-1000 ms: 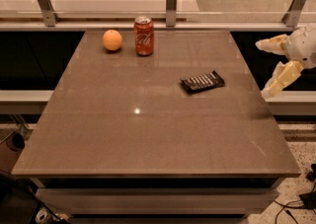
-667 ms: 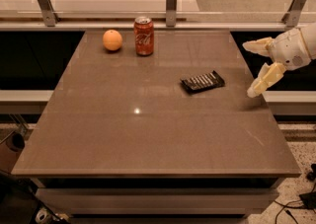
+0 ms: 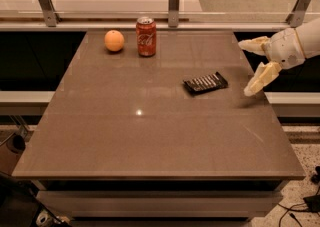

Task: Pick rxbar chocolate

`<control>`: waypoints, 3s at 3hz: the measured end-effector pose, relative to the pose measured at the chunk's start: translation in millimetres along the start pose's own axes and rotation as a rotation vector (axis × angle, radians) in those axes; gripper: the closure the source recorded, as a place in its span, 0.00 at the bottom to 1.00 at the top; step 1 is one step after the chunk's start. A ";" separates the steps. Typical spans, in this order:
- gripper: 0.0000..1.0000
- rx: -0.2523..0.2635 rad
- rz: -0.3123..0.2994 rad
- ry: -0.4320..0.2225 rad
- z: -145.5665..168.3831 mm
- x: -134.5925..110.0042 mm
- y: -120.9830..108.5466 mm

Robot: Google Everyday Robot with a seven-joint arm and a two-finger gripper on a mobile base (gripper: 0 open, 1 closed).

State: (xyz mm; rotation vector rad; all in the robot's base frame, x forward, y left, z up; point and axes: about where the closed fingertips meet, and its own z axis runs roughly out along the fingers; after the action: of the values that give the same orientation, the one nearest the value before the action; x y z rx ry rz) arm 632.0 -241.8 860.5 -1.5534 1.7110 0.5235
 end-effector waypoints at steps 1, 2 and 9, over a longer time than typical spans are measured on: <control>0.00 -0.019 -0.038 -0.042 13.3 -5.6 -6.4; 0.00 -0.047 -0.067 -0.089 30.7 -8.2 -11.9; 0.00 -0.088 -0.084 -0.183 66.5 -3.1 -9.7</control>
Offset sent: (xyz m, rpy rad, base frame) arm 0.0303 0.0343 -0.0170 0.1125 -0.0504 0.1530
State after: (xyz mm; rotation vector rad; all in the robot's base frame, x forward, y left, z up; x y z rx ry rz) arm 658.2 -192.8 822.5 -1.5800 1.4956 0.6833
